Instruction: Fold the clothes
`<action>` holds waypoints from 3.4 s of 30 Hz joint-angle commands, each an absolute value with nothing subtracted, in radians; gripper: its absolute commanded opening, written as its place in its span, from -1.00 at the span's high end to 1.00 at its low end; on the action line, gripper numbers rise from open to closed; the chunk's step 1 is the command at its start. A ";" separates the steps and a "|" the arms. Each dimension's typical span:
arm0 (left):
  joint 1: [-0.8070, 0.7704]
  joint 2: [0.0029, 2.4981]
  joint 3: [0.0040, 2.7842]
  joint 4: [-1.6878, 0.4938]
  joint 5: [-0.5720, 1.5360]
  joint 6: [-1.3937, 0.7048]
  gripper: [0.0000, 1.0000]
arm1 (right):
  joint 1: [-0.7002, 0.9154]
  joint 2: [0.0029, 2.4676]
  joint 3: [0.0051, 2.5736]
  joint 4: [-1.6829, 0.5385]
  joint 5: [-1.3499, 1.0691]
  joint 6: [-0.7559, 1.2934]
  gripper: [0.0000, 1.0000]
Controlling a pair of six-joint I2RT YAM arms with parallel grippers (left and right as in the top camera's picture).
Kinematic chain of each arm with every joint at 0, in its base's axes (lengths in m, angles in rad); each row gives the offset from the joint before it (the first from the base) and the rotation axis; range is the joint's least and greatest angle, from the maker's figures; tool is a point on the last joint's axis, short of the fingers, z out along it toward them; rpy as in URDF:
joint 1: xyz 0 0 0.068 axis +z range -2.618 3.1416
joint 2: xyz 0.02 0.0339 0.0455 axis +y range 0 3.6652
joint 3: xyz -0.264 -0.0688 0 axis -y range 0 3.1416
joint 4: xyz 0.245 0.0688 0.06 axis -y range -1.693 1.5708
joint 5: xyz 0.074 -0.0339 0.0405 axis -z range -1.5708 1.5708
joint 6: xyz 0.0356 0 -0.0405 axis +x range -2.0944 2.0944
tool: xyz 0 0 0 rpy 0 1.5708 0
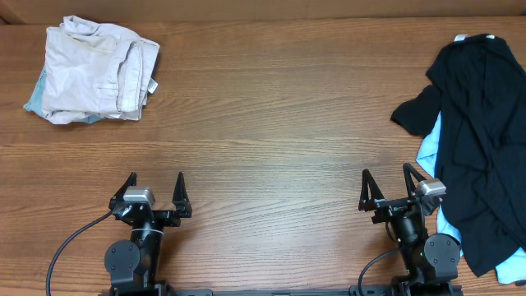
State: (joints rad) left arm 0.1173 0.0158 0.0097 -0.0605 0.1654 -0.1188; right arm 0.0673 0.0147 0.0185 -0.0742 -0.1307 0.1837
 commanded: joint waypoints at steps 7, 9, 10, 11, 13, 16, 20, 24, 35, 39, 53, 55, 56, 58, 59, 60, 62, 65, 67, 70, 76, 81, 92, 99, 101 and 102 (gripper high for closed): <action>0.111 0.004 0.005 -0.059 0.176 -0.093 -1.00 | 0.073 0.003 0.008 -0.070 -0.135 0.187 -1.00; 0.111 0.004 0.005 -0.059 0.176 -0.093 -0.99 | 0.073 0.003 0.008 -0.070 -0.135 0.187 -1.00; 0.111 0.004 0.005 -0.059 0.177 -0.093 -0.99 | 0.073 0.003 0.008 -0.070 -0.135 0.187 -1.00; 0.111 0.004 0.005 -0.059 0.177 -0.093 -0.99 | 0.073 0.003 0.008 -0.070 -0.135 0.187 -1.00; 0.111 0.004 0.005 -0.059 0.176 -0.093 -1.00 | 0.073 0.003 0.008 -0.070 -0.135 0.187 -1.00; 0.111 0.004 0.005 -0.059 0.176 -0.093 -1.00 | 0.073 0.003 0.008 -0.070 -0.135 0.187 -1.00; 0.111 0.004 0.005 -0.059 0.176 -0.093 -1.00 | 0.073 0.003 0.008 -0.070 -0.135 0.187 -1.00; 0.111 0.004 0.005 -0.059 0.176 -0.093 -1.00 | 0.073 0.003 0.008 -0.070 -0.135 0.187 -1.00; 0.111 0.004 0.005 -0.059 0.176 -0.093 -1.00 | 0.073 0.003 0.008 -0.070 -0.135 0.187 -1.00; 0.111 0.004 0.005 -0.059 0.176 -0.093 -1.00 | 0.073 0.003 0.008 -0.070 -0.134 0.187 -1.00; 0.111 0.004 0.005 -0.057 0.179 -0.094 -1.00 | 0.073 0.003 0.008 -0.069 -0.132 0.187 -1.00; 0.111 0.004 0.005 -0.048 0.194 -0.093 -1.00 | 0.073 0.003 0.008 -0.069 -0.131 0.182 -1.00; 0.111 0.004 0.005 -0.050 0.193 -0.093 -1.00 | 0.073 0.003 0.008 -0.069 -0.125 0.179 -1.00; 0.111 0.004 0.005 -0.055 0.194 -0.093 -1.00 | 0.073 0.003 0.008 -0.070 -0.111 0.179 -1.00; 0.111 0.004 0.005 -0.054 0.193 -0.093 -1.00 | 0.073 0.003 0.008 -0.070 -0.108 0.179 -1.00; 0.111 0.004 0.005 -0.049 0.192 -0.092 -0.99 | 0.073 0.003 0.008 -0.069 -0.106 0.179 -1.00; 0.111 0.004 0.005 -0.027 0.192 -0.092 -1.00 | 0.073 0.003 0.009 -0.066 -0.106 0.179 -1.00; 0.111 0.004 0.030 0.011 0.192 -0.092 -1.00 | 0.072 0.003 0.014 -0.066 -0.095 0.141 -1.00; 0.111 0.005 0.067 -0.006 0.190 -0.091 -1.00 | 0.072 0.003 0.032 -0.067 -0.069 0.141 -1.00; 0.111 0.006 0.142 -0.074 0.151 -0.088 -1.00 | 0.072 0.003 0.084 -0.068 -0.018 0.123 -1.00; 0.111 0.074 0.368 -0.244 0.139 -0.056 -1.00 | 0.072 0.041 0.270 -0.180 0.004 0.122 -1.00; 0.111 0.213 0.567 -0.354 0.156 -0.058 -1.00 | 0.072 0.163 0.453 -0.263 0.044 0.101 -1.00; 0.111 0.663 1.056 -0.691 0.183 -0.009 -1.00 | 0.072 0.682 0.997 -0.587 0.078 0.070 -1.00; 0.111 0.915 1.301 -0.863 0.185 0.004 -1.00 | 0.072 1.032 1.283 -0.825 0.078 0.070 -1.00; 0.111 0.978 1.344 -0.912 0.184 0.004 -1.00 | 0.072 1.121 1.316 -0.841 0.089 0.070 -1.00; 0.111 1.000 1.351 -0.920 0.184 0.005 -1.00 | 0.072 1.155 1.317 -0.833 0.106 0.070 -1.00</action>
